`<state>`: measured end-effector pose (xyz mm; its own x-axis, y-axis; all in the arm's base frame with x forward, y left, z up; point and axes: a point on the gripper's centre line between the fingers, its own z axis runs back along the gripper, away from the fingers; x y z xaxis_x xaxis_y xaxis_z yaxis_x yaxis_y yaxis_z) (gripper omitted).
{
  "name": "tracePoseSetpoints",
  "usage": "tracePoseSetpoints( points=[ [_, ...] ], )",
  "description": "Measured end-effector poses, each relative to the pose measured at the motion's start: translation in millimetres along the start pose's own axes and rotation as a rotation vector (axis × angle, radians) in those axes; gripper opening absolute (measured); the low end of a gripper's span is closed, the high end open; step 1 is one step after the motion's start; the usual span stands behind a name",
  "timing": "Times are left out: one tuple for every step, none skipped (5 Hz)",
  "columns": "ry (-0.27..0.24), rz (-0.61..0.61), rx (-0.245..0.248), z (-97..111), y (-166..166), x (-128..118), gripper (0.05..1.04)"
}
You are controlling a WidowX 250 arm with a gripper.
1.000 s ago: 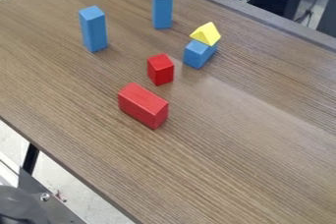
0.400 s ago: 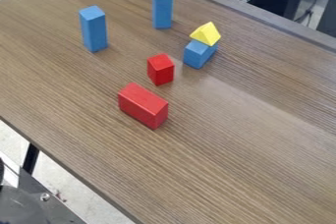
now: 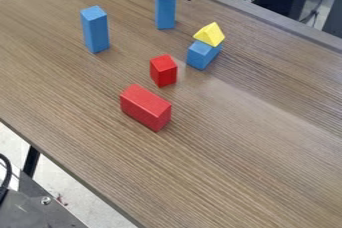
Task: Remove the yellow triangle from the blue block and put it in the right side of the table
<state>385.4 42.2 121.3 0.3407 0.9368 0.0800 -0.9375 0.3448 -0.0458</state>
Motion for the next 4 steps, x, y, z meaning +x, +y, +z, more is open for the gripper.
tracePoseSetpoints(
  points=[
    [0.013,0.089,0.003,-5.9,0.7,2.5,1.001],
    [0.019,0.148,-0.003,-9.8,1.1,1.4,1.001],
    [0.031,0.179,-0.024,-14.0,-1.2,-1.1,1.001],
    [0.025,0.190,-0.040,-15.2,-3.9,0.2,1.001]
  ],
)
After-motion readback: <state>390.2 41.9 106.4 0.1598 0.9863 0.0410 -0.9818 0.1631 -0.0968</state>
